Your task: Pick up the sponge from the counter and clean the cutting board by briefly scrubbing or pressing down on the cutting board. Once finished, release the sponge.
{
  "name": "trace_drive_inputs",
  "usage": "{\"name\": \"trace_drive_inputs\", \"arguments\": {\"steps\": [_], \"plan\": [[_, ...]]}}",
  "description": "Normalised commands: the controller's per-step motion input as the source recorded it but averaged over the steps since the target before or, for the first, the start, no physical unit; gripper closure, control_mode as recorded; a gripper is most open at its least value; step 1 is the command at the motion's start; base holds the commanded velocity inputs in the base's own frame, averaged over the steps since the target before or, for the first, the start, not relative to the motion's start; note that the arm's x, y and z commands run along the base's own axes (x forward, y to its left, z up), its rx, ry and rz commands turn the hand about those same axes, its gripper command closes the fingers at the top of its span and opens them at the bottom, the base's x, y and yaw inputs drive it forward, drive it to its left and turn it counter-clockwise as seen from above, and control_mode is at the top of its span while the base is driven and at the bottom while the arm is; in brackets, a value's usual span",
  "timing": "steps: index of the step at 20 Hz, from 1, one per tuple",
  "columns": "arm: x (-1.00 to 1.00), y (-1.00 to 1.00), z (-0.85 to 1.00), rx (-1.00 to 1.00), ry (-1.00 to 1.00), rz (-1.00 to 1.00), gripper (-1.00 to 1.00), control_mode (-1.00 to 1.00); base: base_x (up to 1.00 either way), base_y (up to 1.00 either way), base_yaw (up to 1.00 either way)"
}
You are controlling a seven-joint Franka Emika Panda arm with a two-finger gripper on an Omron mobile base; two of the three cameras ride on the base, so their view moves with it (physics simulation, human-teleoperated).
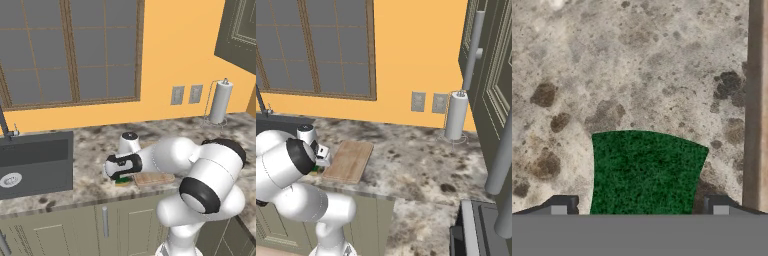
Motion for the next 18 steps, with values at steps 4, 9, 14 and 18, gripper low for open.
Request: {"name": "trace_drive_inputs", "arguments": {"steps": [4, 9, 14, 18], "plan": [[0.0, 0.0, 0.0, 0.0, 0.0, 0.0, 1.0, -1.0, 0.0, 0.0, 0.0], [0.0, 0.0, 0.0, 0.0, 0.0, 0.0, 1.0, -1.0, 0.0, 0.0, 0.0], [-0.04, -0.04, 0.26, 0.0, -0.08, 0.03, 1.0, -1.0, 0.0, 0.0, 0.0], [-0.18, -0.23, 0.53, 0.0, -0.12, 0.03, 1.0, -1.0, 0.0, 0.0, 0.0]]}}
